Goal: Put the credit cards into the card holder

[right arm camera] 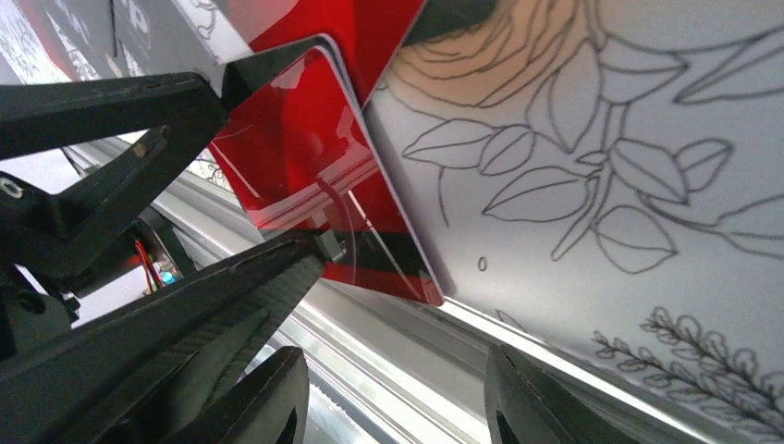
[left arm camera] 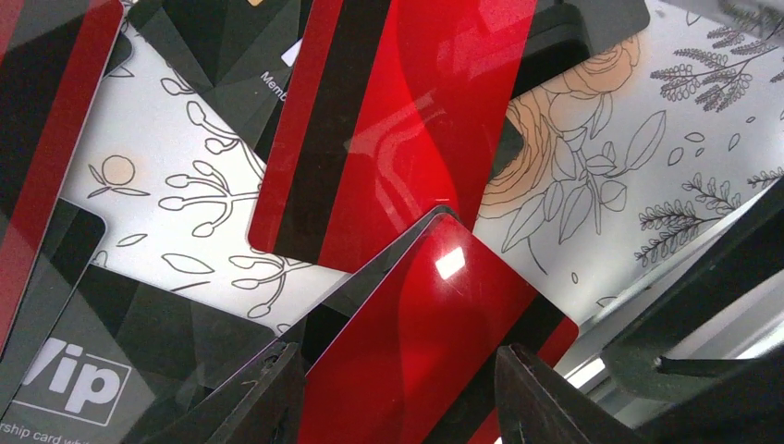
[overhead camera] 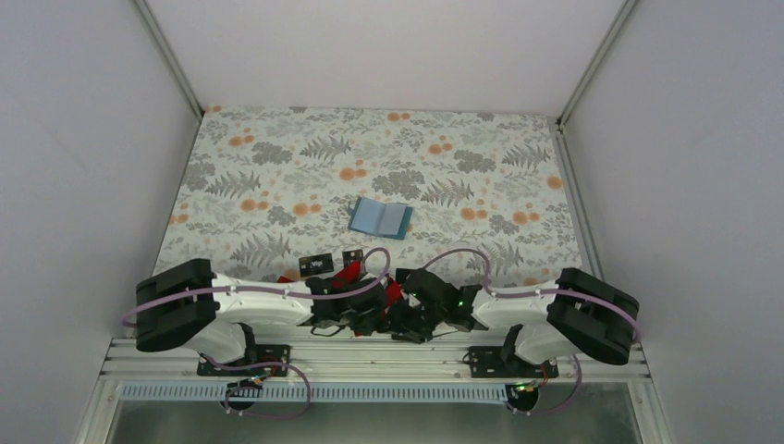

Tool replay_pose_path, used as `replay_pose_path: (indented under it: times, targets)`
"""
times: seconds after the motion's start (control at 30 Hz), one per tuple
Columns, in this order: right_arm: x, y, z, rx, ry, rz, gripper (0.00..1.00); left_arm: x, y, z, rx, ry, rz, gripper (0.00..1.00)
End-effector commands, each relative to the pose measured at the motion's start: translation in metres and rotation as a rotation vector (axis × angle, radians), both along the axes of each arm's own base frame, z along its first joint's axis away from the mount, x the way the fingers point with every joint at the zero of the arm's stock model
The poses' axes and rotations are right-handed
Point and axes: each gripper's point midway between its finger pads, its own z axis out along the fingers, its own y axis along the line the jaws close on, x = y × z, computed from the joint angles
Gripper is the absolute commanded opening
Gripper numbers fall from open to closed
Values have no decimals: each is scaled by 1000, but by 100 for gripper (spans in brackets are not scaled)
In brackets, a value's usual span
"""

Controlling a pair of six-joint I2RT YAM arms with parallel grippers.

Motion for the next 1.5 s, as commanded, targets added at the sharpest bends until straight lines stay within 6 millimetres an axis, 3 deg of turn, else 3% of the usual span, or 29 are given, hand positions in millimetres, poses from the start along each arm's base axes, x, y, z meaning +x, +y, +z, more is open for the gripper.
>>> replay_pose_path:
  times: [0.0, 0.63, 1.0, 1.47]
  targets:
    - [0, 3, -5, 15, 36, -56, 49, -18, 15, -15, 45, 71, -8, 52]
    - [21, 9, -3, 110, 24, -158, 38, -19, 13, -13, 11, 61, -22, 45]
    - [23, 12, -4, 135, 34, -143, 32, -19, 10, -15, -8, 54, -40, 26]
    - [33, 24, 17, 192, -55, -107, 15, -18, 4, -12, -26, 45, -56, 24]
